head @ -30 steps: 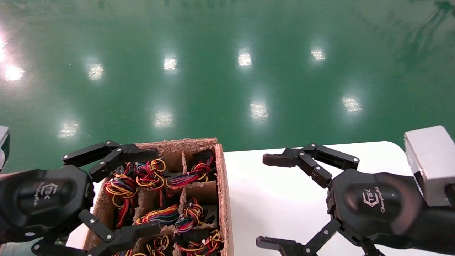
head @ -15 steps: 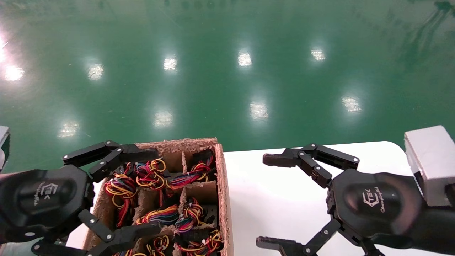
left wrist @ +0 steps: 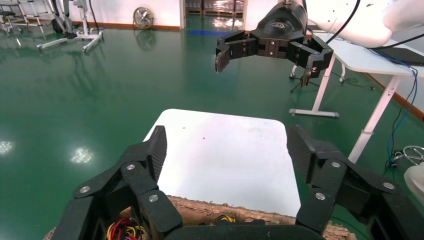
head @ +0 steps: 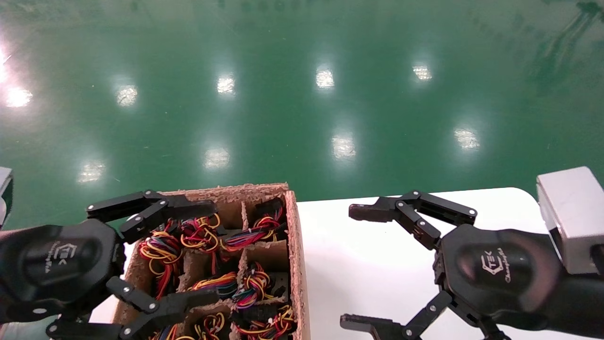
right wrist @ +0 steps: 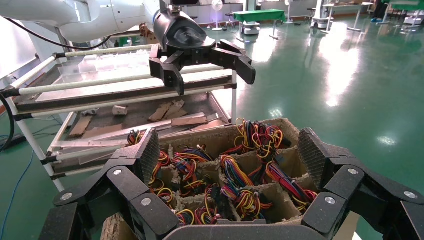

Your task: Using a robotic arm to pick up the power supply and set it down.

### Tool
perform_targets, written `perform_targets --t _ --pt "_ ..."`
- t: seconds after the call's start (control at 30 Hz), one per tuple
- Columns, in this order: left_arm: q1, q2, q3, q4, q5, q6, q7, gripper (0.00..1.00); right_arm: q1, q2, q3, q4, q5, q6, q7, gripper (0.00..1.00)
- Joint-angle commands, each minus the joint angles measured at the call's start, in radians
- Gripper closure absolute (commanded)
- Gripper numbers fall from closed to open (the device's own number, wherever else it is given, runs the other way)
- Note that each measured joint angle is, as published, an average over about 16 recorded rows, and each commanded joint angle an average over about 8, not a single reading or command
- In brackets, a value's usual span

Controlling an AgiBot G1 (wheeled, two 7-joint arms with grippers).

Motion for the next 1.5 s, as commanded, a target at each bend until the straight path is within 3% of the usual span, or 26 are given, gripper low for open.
perform_targets --t 0.03,0.33,0.6,0.9,1.3,1.4,1.5 --pt "0.0 0.0 0.0 0.0 0.0 0.0 0.0 1.0 0.0 0.0 0.0 0.0 0.0 0.0 0.0 0.0" --pt "0.0 0.0 0.0 0.0 0.0 0.0 0.0 1.0 0.002 -0.01 -0.007 -0.007 -0.012 0.008 -0.002 0.0" --pt "0.0 0.0 0.0 0.0 0.0 0.0 0.0 1.0 0.035 -0.085 -0.048 -0.05 -0.093 0.07 -0.013 0.0" --pt "0.0 0.0 0.0 0.0 0.0 0.0 0.0 1.0 0.127 -0.271 -0.139 -0.189 -0.23 0.126 -0.066 0.0" --pt "0.0 0.0 0.0 0.0 0.0 0.0 0.0 1.0 0.257 -0.548 -0.224 -0.564 -0.319 0.121 -0.217 0.0" --pt "0.0 0.0 0.0 0.0 0.0 0.0 0.0 1.0 0.294 -0.599 -0.239 -0.661 -0.337 0.11 -0.258 0.09" --pt "0.0 0.0 0.0 0.0 0.0 0.0 0.0 1.0 0.328 -0.643 -0.253 -0.751 -0.355 0.1 -0.295 0.33"
